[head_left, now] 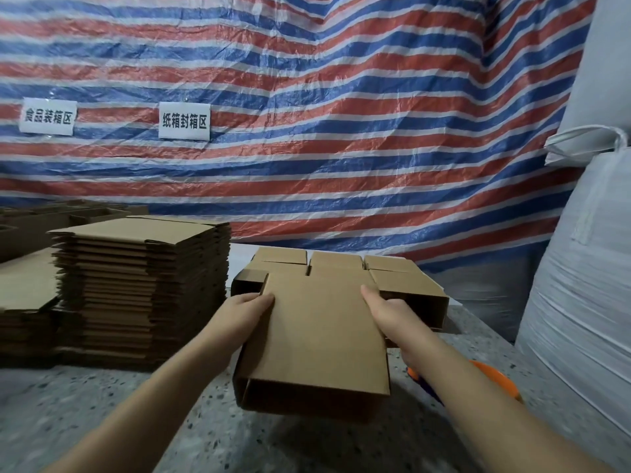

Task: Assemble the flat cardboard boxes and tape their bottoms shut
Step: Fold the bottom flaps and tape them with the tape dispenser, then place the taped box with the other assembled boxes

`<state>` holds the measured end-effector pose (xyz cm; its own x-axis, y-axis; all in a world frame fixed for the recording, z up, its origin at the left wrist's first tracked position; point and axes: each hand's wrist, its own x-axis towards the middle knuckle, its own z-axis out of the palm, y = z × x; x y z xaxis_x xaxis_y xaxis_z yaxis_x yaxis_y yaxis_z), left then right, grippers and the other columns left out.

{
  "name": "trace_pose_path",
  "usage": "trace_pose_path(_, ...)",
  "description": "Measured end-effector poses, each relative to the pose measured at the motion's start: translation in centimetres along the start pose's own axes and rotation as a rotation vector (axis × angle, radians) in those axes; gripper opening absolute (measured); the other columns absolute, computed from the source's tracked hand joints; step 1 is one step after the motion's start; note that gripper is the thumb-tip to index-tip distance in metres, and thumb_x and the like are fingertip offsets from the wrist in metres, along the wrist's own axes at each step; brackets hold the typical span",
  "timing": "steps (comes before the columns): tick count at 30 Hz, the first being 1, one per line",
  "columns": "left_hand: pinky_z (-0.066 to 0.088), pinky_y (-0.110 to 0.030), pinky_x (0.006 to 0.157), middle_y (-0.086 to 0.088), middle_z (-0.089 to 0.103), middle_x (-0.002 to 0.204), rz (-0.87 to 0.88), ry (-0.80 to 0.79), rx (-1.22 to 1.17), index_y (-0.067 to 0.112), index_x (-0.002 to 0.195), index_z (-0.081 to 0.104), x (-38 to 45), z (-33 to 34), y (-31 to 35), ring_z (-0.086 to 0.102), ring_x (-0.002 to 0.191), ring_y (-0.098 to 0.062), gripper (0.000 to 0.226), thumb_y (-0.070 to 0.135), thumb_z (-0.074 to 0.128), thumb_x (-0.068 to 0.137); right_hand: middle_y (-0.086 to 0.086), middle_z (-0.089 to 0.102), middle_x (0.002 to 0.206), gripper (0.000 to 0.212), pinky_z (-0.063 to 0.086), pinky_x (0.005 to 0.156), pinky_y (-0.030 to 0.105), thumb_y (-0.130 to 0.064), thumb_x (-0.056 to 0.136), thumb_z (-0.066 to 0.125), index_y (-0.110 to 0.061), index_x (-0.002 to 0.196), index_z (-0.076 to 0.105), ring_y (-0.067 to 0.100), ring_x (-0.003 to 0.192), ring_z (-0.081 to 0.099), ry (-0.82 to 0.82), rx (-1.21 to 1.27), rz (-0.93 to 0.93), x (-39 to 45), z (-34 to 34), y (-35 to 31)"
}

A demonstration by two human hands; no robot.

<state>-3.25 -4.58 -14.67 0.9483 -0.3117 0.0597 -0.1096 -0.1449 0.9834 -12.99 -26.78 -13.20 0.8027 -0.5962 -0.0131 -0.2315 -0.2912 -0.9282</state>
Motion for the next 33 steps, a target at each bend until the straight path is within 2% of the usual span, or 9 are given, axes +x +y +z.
trace_pose_path(3,0.056,-0.041,0.087,-0.008,0.075,0.087,-0.128,0.028,0.048,0.01,0.098,0.074,1.4,-0.7,-1.6,0.071,0.085,-0.026,0.028,0.036,0.065,0.093,0.013,0.052,0.146,0.078,0.043,0.095,0.04,-0.066,0.098,0.04,-0.009,0.15,0.041,0.03,0.121,0.053,-0.089,-0.106,0.138,1.1,2.3,0.5)
trace_pose_path(7,0.052,-0.027,0.061,-0.009,0.074,0.087,-0.241,0.026,0.064,0.003,0.098,0.072,2.5,-1.3,-3.5,0.071,0.08,-0.023,0.037,0.039,0.068,0.09,0.015,0.044,0.153,0.072,0.037,0.113,0.04,-0.062,0.102,0.035,-0.011,0.153,0.039,0.032,0.139,0.042,-0.181,-0.114,0.237,1.7,4.5,1.7)
trace_pose_path(9,0.049,-0.026,0.059,-0.01,0.072,0.088,-0.225,0.066,0.067,0.006,0.09,0.07,2.6,-1.2,-3.4,0.068,0.079,-0.022,0.036,0.041,0.064,0.092,0.015,0.038,0.157,0.076,0.033,0.113,0.04,-0.066,0.101,0.031,-0.012,0.155,0.034,0.033,0.143,0.037,-0.162,-0.074,0.273,1.8,4.4,1.9)
trace_pose_path(14,0.044,-0.027,0.06,0.004,0.07,0.077,-0.01,0.184,0.26,0.021,0.093,0.065,0.5,-2.0,-3.2,0.063,0.077,-0.012,0.031,0.048,0.05,0.097,0.013,0.06,0.131,0.076,0.053,0.084,0.041,-0.072,0.094,0.038,-0.016,0.145,0.046,0.029,0.109,0.061,-0.188,-0.062,0.281,0.7,2.3,4.1)
trace_pose_path(16,0.044,-0.023,0.061,0.01,0.071,0.075,0.031,0.125,0.319,0.029,0.1,0.06,-0.7,-2.2,-3.9,0.063,0.078,-0.004,0.02,0.047,0.052,0.095,0.01,0.061,0.132,0.06,0.05,0.095,0.043,-0.066,0.096,0.042,-0.02,0.134,0.05,0.029,0.116,0.059,-0.25,-0.084,0.265,-0.2,2.3,5.1)
trace_pose_path(19,0.051,-0.025,0.073,0.009,0.065,0.1,0.062,0.074,0.351,0.028,0.117,0.059,-0.8,-2.0,-4.6,0.063,0.09,-0.007,0.025,0.039,0.058,0.094,0.004,0.063,0.118,0.034,0.049,0.096,0.04,-0.046,0.099,0.046,-0.022,0.123,0.052,0.024,0.109,0.059,-0.269,-0.056,0.196,-1.0,3.9,4.8)
trace_pose_path(25,0.047,-0.031,0.086,-0.004,0.066,0.118,0.122,0.272,0.459,0.015,0.124,0.063,3.8,-3.5,-4.6,0.06,0.106,-0.02,0.033,0.03,0.057,0.096,-0.001,0.055,0.117,0.044,0.043,0.073,0.027,-0.035,0.101,0.046,-0.016,0.141,0.044,0.01,0.094,0.053,-0.241,0.014,0.097,2.2,9.0,1.9)
trace_pose_path(28,0.042,-0.028,0.081,-0.007,0.068,0.118,0.135,0.321,0.54,0.012,0.122,0.065,6.1,-4.0,-4.9,0.059,0.107,-0.023,0.031,0.026,0.053,0.098,0.004,0.052,0.132,0.05,0.045,0.094,0.034,-0.038,0.1,0.045,-0.015,0.144,0.04,0.02,0.112,0.052,-0.233,0.025,0.104,4.5,11.3,1.3)
trace_pose_path(33,0.043,-0.034,0.086,-0.016,0.067,0.112,0.158,0.348,0.585,0.002,0.11,0.066,8.4,-4.2,-5.3,0.058,0.108,-0.033,0.028,0.02,0.047,0.1,0.004,0.053,0.136,0.049,0.042,0.105,0.038,-0.036,0.098,0.044,-0.013,0.141,0.045,0.024,0.12,0.05,-0.208,0.034,0.067,7.2,13.4,0.9)
